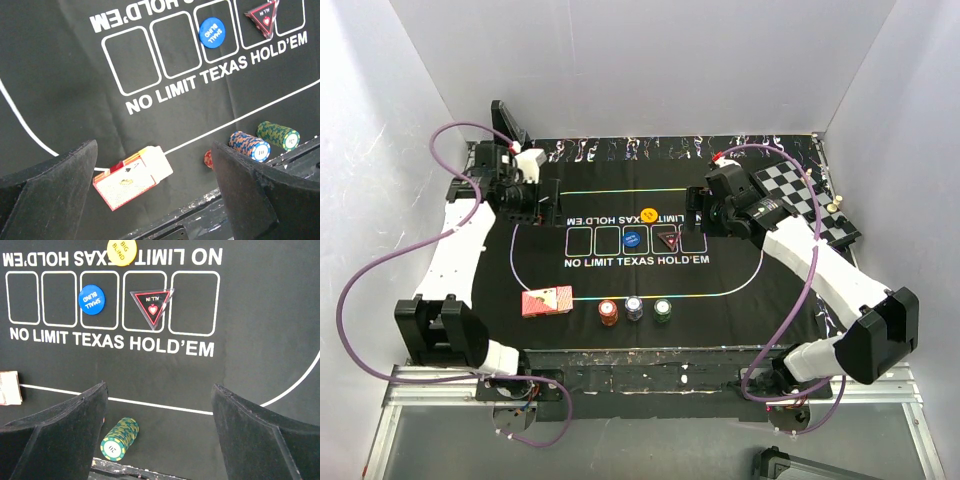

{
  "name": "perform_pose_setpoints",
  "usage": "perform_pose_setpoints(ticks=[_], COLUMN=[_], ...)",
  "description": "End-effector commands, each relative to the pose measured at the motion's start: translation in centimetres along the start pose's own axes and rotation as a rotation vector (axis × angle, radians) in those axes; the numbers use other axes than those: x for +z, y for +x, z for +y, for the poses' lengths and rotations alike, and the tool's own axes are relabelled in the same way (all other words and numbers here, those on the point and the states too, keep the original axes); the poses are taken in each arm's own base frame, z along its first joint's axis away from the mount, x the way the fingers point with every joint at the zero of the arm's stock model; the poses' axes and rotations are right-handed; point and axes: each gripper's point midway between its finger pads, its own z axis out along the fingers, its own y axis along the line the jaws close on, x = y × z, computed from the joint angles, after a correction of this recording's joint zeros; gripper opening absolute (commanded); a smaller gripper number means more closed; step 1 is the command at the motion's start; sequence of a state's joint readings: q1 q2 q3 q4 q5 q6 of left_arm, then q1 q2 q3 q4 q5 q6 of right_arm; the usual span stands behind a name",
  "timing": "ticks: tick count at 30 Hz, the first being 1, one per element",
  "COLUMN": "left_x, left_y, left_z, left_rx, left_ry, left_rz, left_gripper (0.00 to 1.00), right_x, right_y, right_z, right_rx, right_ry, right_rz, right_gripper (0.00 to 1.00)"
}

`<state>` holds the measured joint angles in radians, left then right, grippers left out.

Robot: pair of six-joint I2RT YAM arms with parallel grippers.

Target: Distribute texas hold em gaming equipment

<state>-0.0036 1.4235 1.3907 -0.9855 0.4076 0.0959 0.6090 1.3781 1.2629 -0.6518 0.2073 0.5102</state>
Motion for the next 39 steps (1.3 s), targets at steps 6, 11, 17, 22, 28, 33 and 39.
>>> perform_pose_setpoints(ticks=[6,11,17,22,28,33,39], left_x=[4.0,7.7,13.5,17.1,20.8,22.4,23.9], left_y=[-2.4,-3.6,-3.2,-2.8,-1.0,-0.2,-0.6], left_z=[-4.0,-6.0,-7.2,-9.7,-12.4,-13.7,-13.5], left_rx=[0.179,0.252,0.346,0.453,0.599,0.648,0.694], left_ry=[0.073,0.096,0.098,0.123,0.122,0.158,0.11], left_rz=[0.03,0.039,0.096,0.142,0.186,0.19,0.16], left_gripper=[0.98,0.98,0.98,0.98,0.93,0.85,0.77], right_x=[-0.5,-0.8,-1.6,-1.4,-1.0,-1.0,-1.0], right_y=[-0.3,0.3,0.9,1.1,1.7,1.8,1.6], right_z=[-0.6,-2.3,-4.5,-4.9,-5.4,-5.7,-5.6], right_rx=[-0.001,0.045,0.1,0.153,0.174,0.178,0.183], right_ry=[-0.001,-0.004,0.008,0.004,0.02,0.027,0.016], right_rz=[-0.028,-0.013,-0.038,-0.072,-0.056,-0.059,-0.064], right_gripper=[0.92,0.92,0.93,0.92,0.9,0.89,0.87])
